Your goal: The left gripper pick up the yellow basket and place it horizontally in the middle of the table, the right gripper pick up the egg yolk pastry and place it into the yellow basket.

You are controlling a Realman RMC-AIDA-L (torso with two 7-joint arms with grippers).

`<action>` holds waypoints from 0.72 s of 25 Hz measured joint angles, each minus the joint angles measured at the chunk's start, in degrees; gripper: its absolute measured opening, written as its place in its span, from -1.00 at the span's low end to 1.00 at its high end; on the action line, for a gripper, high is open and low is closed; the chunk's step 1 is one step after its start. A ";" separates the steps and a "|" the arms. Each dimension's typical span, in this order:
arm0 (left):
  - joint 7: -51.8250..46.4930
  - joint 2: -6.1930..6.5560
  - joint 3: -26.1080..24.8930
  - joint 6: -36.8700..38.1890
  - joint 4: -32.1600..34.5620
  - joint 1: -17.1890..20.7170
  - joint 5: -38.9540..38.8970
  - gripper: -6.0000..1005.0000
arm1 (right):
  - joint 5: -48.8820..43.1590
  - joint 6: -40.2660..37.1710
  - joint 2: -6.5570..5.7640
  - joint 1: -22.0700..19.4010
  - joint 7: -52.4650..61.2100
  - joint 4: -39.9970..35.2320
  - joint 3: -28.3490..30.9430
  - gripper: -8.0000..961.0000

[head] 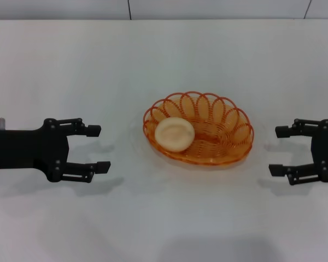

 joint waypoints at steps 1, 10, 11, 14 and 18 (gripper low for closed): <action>-0.17 0.03 0.01 0.04 -0.06 -0.14 -0.03 0.66 | -0.24 -0.05 0.12 0.06 -0.18 0.10 -0.07 0.82; -2.00 0.66 0.11 0.48 -0.31 -1.38 0.90 0.66 | -1.32 0.91 0.87 0.37 -0.38 0.32 0.08 0.82; -2.09 0.78 0.12 0.70 -0.31 -1.38 0.92 0.66 | -1.33 0.96 0.91 0.37 -0.38 0.33 0.16 0.82; -2.11 1.09 0.15 1.38 -0.31 -1.38 0.97 0.66 | -1.36 1.17 0.98 0.44 -0.38 0.35 0.13 0.82; -2.14 1.40 0.05 1.86 -0.25 -1.38 0.97 0.66 | -1.41 1.24 0.99 0.54 -0.32 0.35 0.08 0.82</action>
